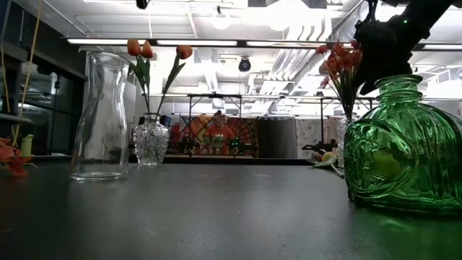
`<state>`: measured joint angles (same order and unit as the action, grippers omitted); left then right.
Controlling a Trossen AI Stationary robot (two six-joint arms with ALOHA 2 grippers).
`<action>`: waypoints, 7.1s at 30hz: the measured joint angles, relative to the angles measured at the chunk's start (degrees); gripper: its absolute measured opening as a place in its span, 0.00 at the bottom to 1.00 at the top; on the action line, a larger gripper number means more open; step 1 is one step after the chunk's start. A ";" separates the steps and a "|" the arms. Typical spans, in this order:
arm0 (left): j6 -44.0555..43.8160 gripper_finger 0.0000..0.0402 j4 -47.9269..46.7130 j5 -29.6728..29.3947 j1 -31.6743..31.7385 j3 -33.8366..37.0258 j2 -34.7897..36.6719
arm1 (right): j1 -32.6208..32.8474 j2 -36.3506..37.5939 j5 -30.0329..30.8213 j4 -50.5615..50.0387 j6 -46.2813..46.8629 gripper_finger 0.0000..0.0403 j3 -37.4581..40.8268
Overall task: Sort flowers into vase by color
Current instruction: Put the red flowers into the top right transparent vase
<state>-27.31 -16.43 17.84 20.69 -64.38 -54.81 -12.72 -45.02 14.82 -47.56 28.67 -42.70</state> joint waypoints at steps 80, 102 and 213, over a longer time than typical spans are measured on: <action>-91.05 0.57 -22.99 -1.76 -68.51 21.11 -30.56 | 46.26 -15.32 11.56 19.16 22.82 0.55 0.57; -89.59 0.57 -24.39 -5.21 -68.20 21.27 -31.60 | 46.19 -15.30 13.69 19.16 22.31 0.55 0.57; -61.61 0.00 -7.50 -75.21 -64.37 18.82 7.97 | 46.17 -11.04 9.05 24.95 21.25 0.55 -1.28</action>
<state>-88.93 -23.93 -57.37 -43.68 -45.56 -46.84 33.45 -56.05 23.87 -22.61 49.92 -43.97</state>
